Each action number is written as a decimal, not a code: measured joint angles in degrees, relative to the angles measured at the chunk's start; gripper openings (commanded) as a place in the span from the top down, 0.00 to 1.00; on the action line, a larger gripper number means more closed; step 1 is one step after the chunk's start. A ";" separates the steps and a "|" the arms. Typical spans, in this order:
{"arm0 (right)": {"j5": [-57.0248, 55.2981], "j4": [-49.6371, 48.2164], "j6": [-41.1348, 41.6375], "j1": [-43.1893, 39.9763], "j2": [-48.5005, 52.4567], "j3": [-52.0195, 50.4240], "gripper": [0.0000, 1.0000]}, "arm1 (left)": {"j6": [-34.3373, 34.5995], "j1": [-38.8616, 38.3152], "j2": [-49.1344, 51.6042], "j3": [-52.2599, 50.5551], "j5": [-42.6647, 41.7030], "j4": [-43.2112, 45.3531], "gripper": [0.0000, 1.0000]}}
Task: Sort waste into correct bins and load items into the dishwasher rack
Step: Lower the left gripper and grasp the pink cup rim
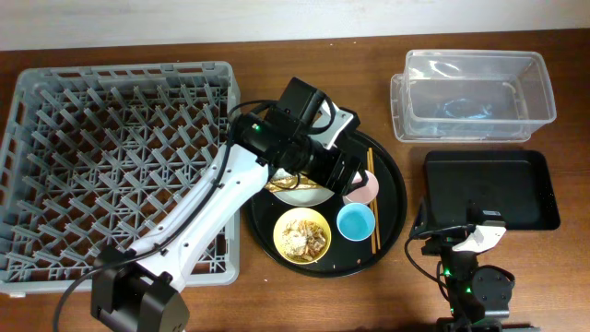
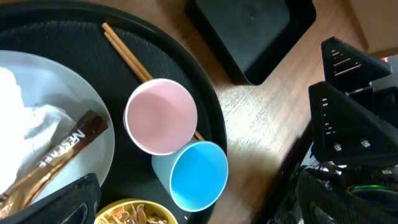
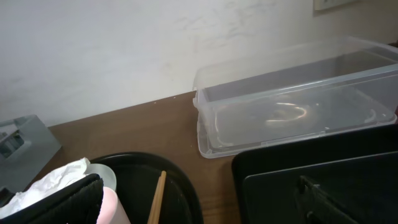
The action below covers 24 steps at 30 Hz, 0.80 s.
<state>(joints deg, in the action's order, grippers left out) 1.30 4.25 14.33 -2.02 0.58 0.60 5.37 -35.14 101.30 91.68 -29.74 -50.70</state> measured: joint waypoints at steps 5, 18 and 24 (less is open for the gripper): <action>0.02 0.00 0.02 0.00 0.00 0.00 0.01 | 0.00 0.00 0.00 0.00 1.99 3.34 0.05; 0.00 0.00 0.00 0.00 0.00 0.00 0.02 | -0.22 -3.52 6.75 0.07 4.92 6.14 0.42; 0.02 0.00 -0.02 0.00 0.00 0.00 0.01 | -0.44 -8.59 8.07 0.07 13.42 6.25 0.51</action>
<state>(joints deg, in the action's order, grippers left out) 1.32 4.25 14.31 -2.02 0.58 0.60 4.93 -43.72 109.36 91.74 -16.32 -44.45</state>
